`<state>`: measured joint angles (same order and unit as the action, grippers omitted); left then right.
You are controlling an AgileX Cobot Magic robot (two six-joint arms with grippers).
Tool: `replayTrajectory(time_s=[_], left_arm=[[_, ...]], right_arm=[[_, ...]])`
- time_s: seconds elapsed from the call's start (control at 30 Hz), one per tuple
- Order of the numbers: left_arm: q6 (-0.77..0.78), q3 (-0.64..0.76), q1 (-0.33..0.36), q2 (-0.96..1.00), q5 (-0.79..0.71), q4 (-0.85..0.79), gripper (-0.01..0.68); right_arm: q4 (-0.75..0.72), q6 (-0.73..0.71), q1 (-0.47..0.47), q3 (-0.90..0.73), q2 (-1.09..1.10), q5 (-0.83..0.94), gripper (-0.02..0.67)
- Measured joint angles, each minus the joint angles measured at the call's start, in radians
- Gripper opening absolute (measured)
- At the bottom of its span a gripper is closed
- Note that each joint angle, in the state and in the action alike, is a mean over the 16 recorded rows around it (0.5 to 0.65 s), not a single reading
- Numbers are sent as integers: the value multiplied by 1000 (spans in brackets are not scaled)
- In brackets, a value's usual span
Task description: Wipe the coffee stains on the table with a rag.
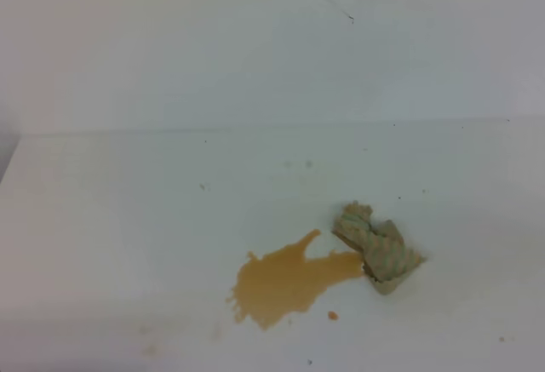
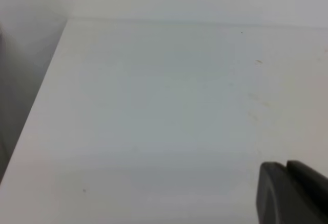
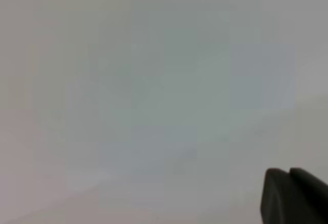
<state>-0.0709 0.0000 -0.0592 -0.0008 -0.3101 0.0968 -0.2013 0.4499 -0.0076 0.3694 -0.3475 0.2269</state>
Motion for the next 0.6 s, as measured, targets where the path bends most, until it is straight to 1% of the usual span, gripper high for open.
replayTrajectory(time_s=[0.1, 0.17, 0.27, 0.47, 0.53, 0.6], left_arm=[[0, 0, 0, 0, 0, 0, 1], [0, 0, 0, 0, 0, 0, 1], [0, 0, 0, 0, 0, 0, 1], [0, 0, 0, 0, 0, 0, 0], [0, 0, 0, 0, 0, 0, 0], [0, 0, 0, 0, 0, 0, 0]], right_arm=[[100, -166, 0, 89, -143, 101, -3], [194, -300, 1, 145, -238, 164, -3], [370, -532, 1, 219, -374, 260, -3], [767, -1052, 1, 323, -612, 409, -1], [878, -1180, 4, 350, -680, 445, 7], [966, -1279, 13, 377, -746, 477, 26]])
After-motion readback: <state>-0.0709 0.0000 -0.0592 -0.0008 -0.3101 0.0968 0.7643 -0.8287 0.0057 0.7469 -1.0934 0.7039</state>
